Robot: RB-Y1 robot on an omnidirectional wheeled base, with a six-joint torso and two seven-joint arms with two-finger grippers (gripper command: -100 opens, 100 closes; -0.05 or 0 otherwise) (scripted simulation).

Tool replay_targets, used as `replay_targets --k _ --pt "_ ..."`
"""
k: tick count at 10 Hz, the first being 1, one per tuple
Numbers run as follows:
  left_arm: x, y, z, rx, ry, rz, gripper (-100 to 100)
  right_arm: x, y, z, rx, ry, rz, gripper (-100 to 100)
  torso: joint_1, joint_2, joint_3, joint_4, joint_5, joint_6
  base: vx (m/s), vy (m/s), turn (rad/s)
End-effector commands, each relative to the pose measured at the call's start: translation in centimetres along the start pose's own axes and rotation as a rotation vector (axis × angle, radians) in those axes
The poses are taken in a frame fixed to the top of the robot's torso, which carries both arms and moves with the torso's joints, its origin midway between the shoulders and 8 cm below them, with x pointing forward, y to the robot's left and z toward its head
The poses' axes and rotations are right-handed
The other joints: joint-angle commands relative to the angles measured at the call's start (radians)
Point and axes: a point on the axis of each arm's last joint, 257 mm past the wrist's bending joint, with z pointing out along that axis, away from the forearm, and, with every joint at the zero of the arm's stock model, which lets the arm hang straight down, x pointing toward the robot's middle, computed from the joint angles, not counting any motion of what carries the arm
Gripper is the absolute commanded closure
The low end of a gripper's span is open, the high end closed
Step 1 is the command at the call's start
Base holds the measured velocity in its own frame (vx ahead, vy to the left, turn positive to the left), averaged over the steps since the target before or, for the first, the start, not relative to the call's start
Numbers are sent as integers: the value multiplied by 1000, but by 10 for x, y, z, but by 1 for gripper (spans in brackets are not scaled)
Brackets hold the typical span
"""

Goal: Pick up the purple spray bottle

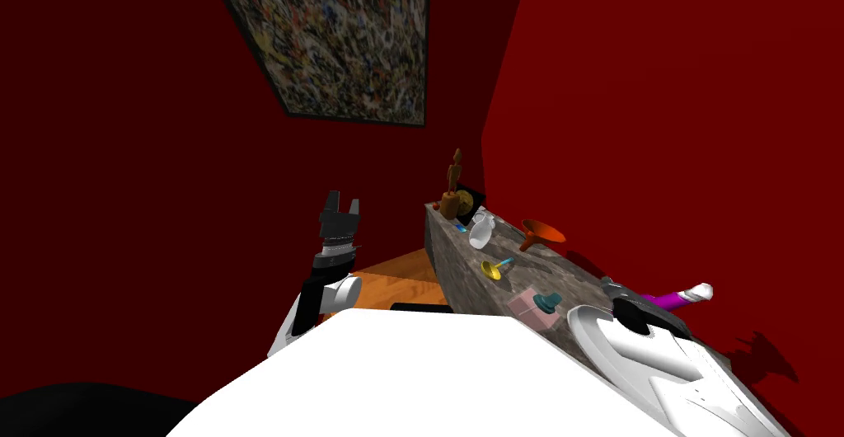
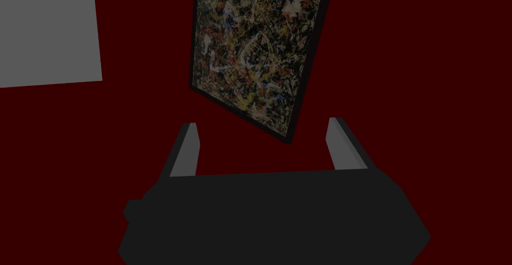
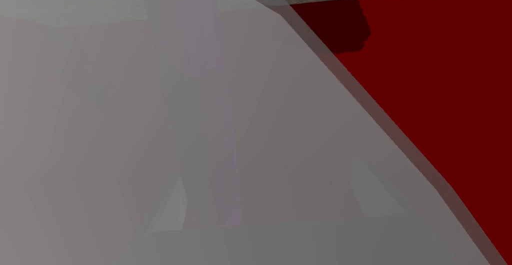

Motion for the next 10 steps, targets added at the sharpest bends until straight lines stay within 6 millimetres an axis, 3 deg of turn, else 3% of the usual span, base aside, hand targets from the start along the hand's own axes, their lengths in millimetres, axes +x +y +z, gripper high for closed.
replay_targets --k 1,2,3,5,6,7,9,10 --pt "0 0 0 0 0 0 0 11 -4 1 8 15 -2 -100 0 0 0 0 0 0 -14 5 14" --pt "0 0 0 0 0 0 0 -6 37 14 -76 -15 -15 -100 -1 1 1 0 0 0 55 44 -310" --pt "0 0 0 0 0 0 0 -5 41 15 -87 -17 -10 -100 1 -2 -1 0 0 1 79 72 -303" --pt "0 0 0 0 0 0 0 11 30 18 -63 16 -13 -100 1 -3 -1 -1 0 0 19 15 -30" --pt "0 0 0 0 0 0 0 -7 71 27 -148 -17 -24 -100 -1 0 0 0 0 0 83 86 -274" --pt "0 0 0 0 0 0 0 -11 78 28 -159 -25 -19 -100 4 -4 -2 -1 1 1 86 90 -285" --pt "0 0 0 0 0 0 0 10 62 31 -129 15 -27 -100 1 -2 -1 0 1 -1 4 5 -15" --pt "0 0 0 0 0 0 0 10 62 31 -129 15 -27 -100 -1 0 0 0 0 0 -11 -12 37"
